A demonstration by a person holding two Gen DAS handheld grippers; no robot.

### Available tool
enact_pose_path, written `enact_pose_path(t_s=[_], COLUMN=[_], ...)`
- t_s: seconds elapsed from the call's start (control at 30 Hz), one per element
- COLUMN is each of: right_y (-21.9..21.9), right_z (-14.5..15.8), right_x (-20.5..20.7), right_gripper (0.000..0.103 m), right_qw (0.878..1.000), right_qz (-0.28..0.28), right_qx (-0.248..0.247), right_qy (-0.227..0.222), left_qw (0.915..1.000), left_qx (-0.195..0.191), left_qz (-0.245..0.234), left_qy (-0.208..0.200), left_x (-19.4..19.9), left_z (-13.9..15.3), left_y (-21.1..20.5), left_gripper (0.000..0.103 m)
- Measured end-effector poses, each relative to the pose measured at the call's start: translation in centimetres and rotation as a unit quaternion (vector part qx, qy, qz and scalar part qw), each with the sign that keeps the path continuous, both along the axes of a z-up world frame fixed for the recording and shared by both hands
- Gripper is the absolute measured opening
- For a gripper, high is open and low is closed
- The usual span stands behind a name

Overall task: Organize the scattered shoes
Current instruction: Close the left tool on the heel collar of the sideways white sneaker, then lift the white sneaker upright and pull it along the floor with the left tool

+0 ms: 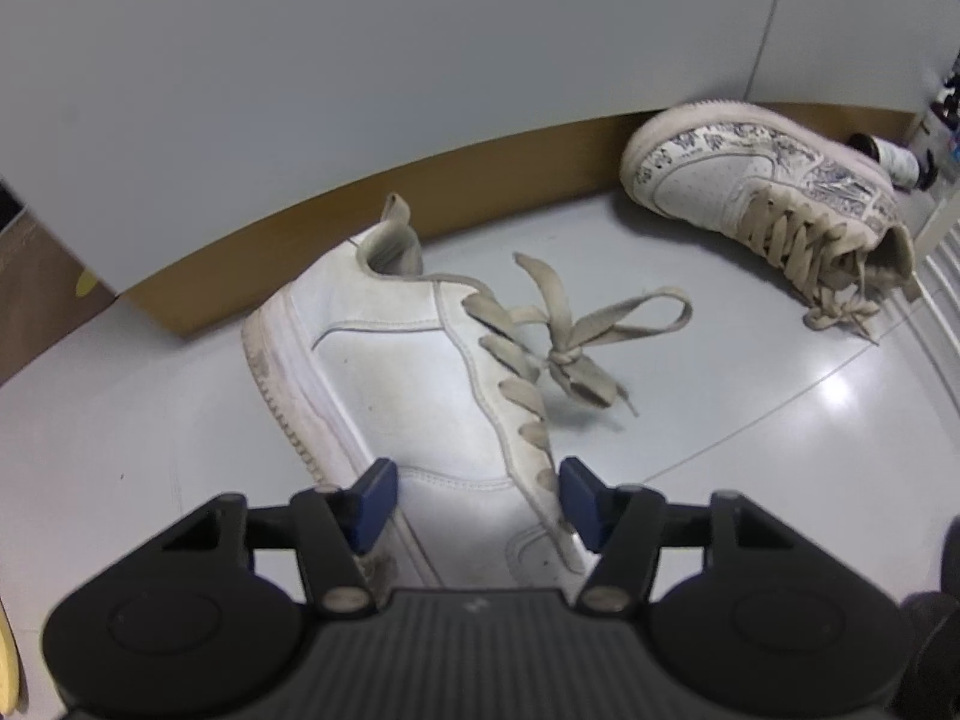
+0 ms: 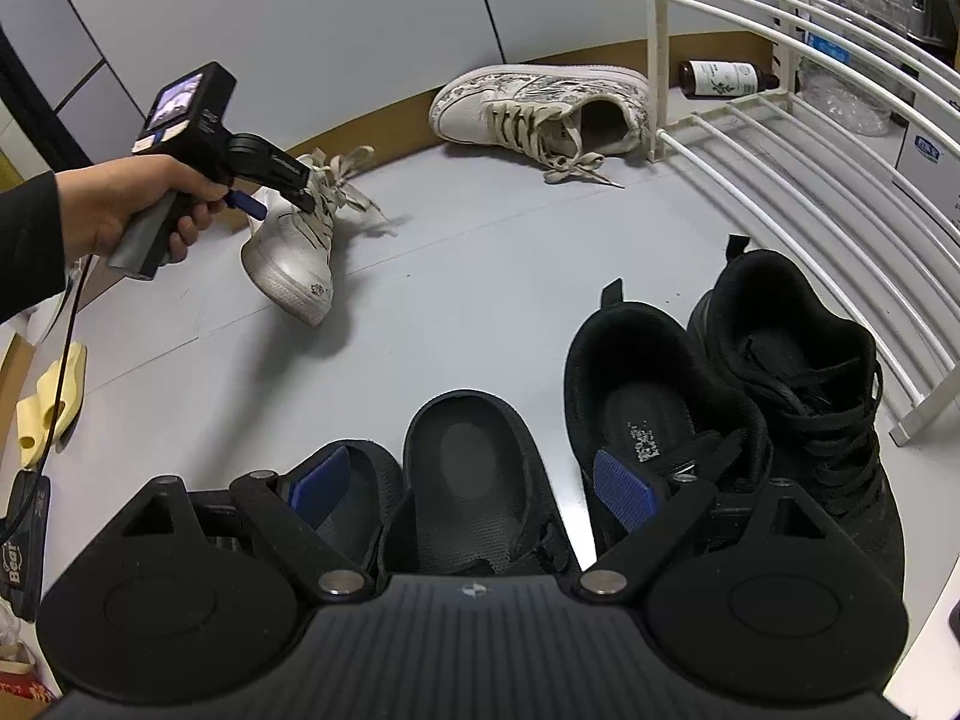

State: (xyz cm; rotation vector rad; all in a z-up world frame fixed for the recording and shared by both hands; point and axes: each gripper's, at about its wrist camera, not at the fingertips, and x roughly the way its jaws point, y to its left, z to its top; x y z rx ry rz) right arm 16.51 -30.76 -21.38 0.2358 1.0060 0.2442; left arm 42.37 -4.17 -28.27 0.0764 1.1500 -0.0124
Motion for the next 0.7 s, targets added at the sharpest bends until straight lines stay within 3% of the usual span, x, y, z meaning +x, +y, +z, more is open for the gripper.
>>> enact_pose_path(t_s=[0.13, 0.27, 0.37, 0.6, 0.7], right_y=[0.4, 1.0, 1.4, 1.5, 1.4], right_z=[0.1, 0.0, 0.0, -0.2, -0.4], right_x=[0.0, -0.1, -0.1, -0.1, -0.1], right_gripper=[0.092, 0.092, 0.092, 0.092, 0.092], right_qw=[1.0, 1.0, 1.0, 1.0, 1.0], right_qz=[0.004, 0.012, 0.019, 0.02, 0.018], right_qx=[0.001, 0.003, 0.004, -0.001, -0.003], right_qy=[-0.001, 0.001, 0.001, 0.001, 0.004], left_qw=[0.9999, 0.9988, 0.9986, 0.9978, 0.998], left_qx=[0.007, 0.034, 0.035, 0.053, 0.052], left_qz=[-0.009, -0.023, -0.025, -0.035, -0.035], left_qy=[0.012, 0.027, 0.031, 0.018, 0.007], left_x=[-1.4, -2.3, -2.6, -2.6, -2.2], left_z=[0.7, 1.1, 1.6, 3.8, 4.6], left_y=[1.6, 2.9, 4.1, 5.8, 6.2], left_gripper=[0.045, 0.023, 0.015, 0.021, 0.04])
